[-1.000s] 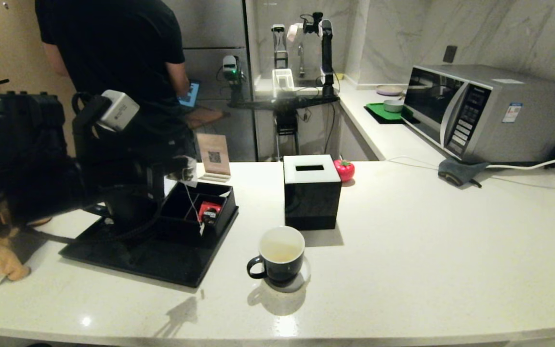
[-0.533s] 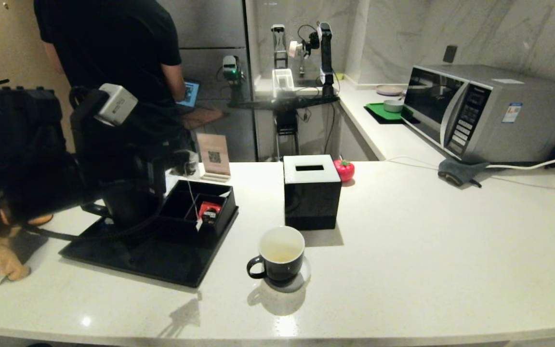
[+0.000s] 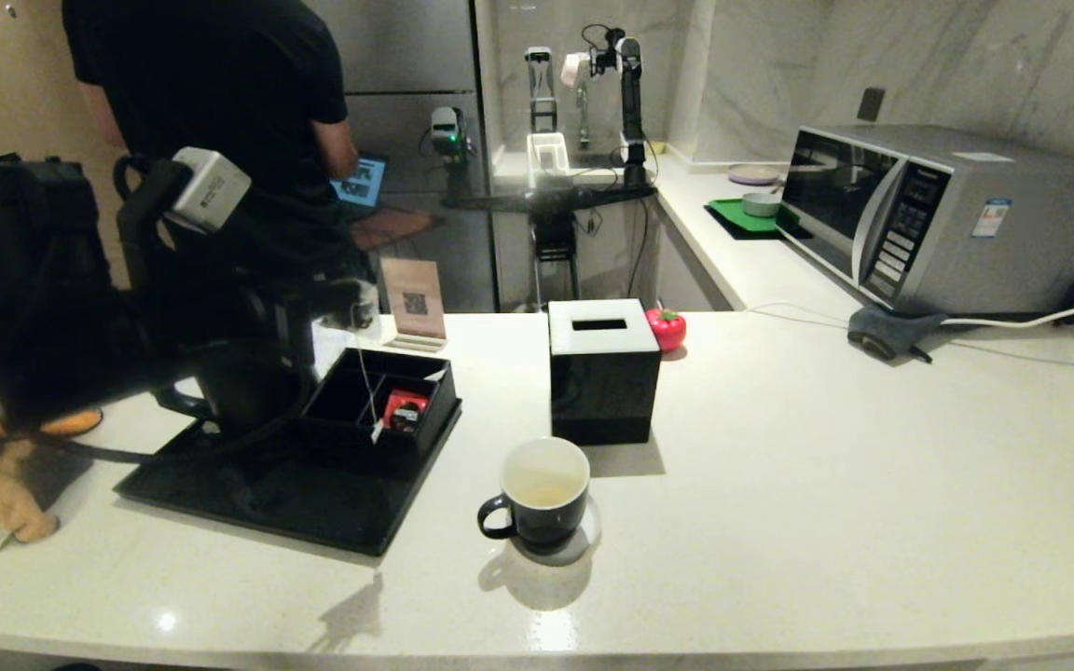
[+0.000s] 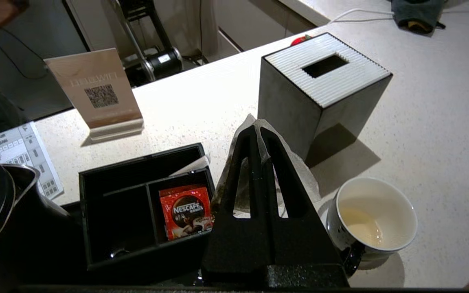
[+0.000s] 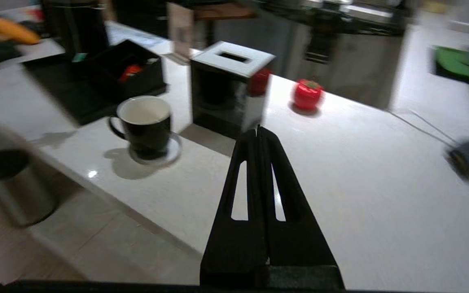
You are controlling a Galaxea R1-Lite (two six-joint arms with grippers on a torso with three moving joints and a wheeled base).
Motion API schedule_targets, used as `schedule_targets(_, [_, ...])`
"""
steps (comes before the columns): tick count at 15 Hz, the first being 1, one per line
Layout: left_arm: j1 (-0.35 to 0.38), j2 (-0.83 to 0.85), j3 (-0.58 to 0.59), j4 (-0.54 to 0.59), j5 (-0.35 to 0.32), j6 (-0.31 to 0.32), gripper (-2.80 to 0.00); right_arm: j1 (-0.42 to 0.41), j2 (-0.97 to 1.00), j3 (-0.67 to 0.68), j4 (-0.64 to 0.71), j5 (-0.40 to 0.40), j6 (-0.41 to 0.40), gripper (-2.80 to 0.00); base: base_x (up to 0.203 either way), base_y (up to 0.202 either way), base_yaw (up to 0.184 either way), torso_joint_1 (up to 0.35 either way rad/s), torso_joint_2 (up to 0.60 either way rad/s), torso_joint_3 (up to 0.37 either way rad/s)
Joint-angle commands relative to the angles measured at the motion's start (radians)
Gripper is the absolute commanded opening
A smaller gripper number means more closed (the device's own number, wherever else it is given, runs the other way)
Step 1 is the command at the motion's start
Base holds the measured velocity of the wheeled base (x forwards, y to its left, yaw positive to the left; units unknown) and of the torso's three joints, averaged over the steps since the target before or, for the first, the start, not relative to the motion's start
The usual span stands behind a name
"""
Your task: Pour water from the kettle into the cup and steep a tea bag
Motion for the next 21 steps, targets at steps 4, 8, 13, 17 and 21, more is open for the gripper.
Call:
schedule_targets(4, [0.000, 0.000, 0.004, -0.020, 0.000, 0.000, -2.80, 0.247, 0.617, -0.159, -0.357, 0.078, -0.014, -2.80, 0.000, 0.000, 0.000, 0.000, 0.00, 0.000])
schedule_targets(8, [0.000, 0.000, 0.000, -0.022, 0.002, 0.000, -2.80, 0.484, 0.927, -0.307, -0.553, 0.084, -0.016, -2.80, 0.000, 0.000, 0.000, 0.000, 0.00, 0.000])
schedule_targets(13, [-0.041, -0.005, -0.008, -0.062, 0.002, 0.003, -2.80, 0.670, 1.130, -0.462, -0.666, 0.036, 0.005, -2.80, 0.000, 0.000, 0.000, 0.000, 0.00, 0.000])
schedule_targets(17, [-0.101, -0.003, -0.043, -0.063, 0.002, 0.003, -2.80, 0.722, 1.209, -0.534, -0.685, 0.009, 0.012, -2.80, 0.000, 0.000, 0.000, 0.000, 0.00, 0.000])
schedule_targets(21, [-0.150, -0.012, -0.065, -0.063, 0.003, 0.003, -2.80, 0.747, 1.244, -0.580, -0.684, -0.031, 0.017, -2.80, 0.000, 0.000, 0.000, 0.000, 0.00, 0.000])
